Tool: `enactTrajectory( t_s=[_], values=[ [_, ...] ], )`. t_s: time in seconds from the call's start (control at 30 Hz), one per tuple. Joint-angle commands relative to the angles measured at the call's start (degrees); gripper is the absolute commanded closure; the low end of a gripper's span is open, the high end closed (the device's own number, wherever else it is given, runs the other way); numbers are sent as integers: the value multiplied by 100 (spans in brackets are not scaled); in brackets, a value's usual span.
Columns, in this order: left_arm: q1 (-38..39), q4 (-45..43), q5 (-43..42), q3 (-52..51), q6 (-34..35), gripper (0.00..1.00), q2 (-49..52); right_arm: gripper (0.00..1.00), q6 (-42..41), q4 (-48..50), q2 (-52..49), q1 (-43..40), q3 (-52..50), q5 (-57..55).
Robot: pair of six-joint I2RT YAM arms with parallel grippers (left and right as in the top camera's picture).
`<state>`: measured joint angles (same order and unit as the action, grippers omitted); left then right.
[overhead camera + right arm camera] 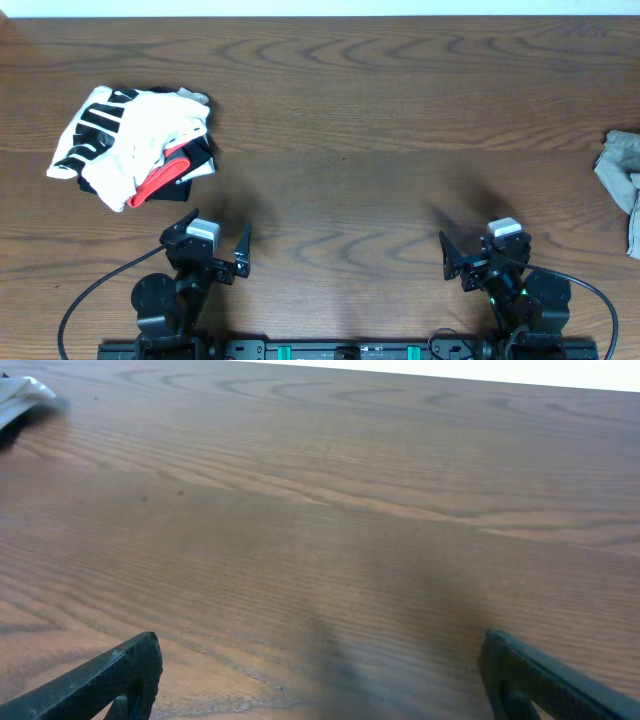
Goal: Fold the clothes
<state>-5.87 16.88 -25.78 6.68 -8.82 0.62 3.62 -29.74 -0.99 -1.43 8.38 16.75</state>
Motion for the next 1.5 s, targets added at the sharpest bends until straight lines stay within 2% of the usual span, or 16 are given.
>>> enactTrajectory(
  t_s=[0.0,1.13,1.23,1.47],
  values=[
    [22,11,-79,-133,50,2,-39,1,74,-2,24,-44,-15,20],
    [22,11,-79,-133,50,2,-39,1,74,-2,24,-44,-15,17],
    [22,11,-79,-133,50,2,-39,1,72,251,24,-42,-17,42],
    [22,11,-79,-133,50,2,-39,1,11,662,24,-44,-17,1222]
  ],
)
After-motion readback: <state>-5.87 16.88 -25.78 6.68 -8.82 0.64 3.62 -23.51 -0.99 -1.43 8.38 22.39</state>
